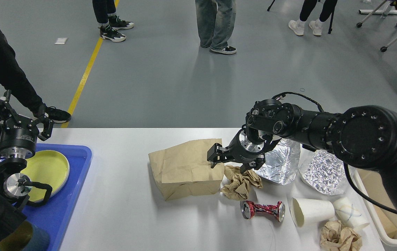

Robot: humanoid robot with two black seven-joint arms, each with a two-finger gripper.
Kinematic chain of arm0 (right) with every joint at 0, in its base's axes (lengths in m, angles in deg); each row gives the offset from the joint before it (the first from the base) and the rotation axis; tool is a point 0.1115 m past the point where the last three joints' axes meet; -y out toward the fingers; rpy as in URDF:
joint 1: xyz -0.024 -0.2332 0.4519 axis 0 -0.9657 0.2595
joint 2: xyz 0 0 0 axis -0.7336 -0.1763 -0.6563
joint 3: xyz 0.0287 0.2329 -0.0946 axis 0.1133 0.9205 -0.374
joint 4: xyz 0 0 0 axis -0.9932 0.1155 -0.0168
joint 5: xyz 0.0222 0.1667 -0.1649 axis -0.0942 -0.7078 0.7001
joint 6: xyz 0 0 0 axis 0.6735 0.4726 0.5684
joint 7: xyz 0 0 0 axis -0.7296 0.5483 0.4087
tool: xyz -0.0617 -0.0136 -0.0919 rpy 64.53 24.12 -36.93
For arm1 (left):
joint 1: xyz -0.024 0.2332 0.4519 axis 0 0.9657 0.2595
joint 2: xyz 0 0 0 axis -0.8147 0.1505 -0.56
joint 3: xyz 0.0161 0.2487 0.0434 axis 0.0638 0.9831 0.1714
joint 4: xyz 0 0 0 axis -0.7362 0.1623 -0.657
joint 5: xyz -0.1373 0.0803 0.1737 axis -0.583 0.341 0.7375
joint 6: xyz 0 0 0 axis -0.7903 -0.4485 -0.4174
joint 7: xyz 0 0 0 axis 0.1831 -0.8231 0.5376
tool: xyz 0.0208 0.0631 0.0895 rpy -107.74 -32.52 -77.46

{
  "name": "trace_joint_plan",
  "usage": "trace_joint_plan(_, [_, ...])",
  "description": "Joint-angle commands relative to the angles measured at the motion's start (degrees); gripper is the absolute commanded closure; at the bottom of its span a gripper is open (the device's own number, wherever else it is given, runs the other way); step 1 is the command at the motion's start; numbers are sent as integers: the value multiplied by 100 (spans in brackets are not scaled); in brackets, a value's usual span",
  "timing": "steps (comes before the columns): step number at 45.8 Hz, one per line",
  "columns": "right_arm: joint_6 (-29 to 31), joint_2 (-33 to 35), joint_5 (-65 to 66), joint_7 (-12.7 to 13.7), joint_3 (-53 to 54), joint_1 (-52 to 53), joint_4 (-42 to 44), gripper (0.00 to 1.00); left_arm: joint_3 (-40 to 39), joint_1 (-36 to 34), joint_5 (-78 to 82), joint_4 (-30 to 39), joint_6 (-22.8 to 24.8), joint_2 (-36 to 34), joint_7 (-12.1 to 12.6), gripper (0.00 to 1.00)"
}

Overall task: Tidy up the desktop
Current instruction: 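Lower the right gripper and grasp the brown paper bag's top edge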

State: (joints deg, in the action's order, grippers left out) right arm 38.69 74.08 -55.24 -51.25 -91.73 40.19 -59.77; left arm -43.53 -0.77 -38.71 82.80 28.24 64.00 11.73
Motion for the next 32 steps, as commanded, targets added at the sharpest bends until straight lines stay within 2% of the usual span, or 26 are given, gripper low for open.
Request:
trace_joint_plan(1, [-206, -19, 209, -17, 167, -109, 12, 5, 0, 0, 1, 1, -2, 0, 0, 4])
trace_joint_plan(11, [-593, -36, 824, -281, 519, -328, 3, 5, 0, 0, 1, 1, -2, 0, 0, 4])
trace_joint_plan(19, [-1199, -115, 1272, -483, 536, -539, 12, 5, -8, 0, 1, 1, -1, 0, 0, 4])
trace_joint_plan(24, [-1288, -115, 1334, -518, 536, -653, 12, 6, -8, 0, 1, 1, -1, 0, 0, 4])
trace_joint_plan(26, [-1288, -115, 1334, -509, 536, -662, 12, 9, -8, 0, 1, 1, -2, 0, 0, 4])
trace_joint_plan(28, [-1288, -115, 1343, -509, 536, -662, 3, 17, -8, 0, 1, 1, -1, 0, 0, 4])
trace_joint_plan(32, [-1262, -115, 1334, -518, 536, -654, -32, 43, 0, 9, 1, 1, -2, 0, 0, 4])
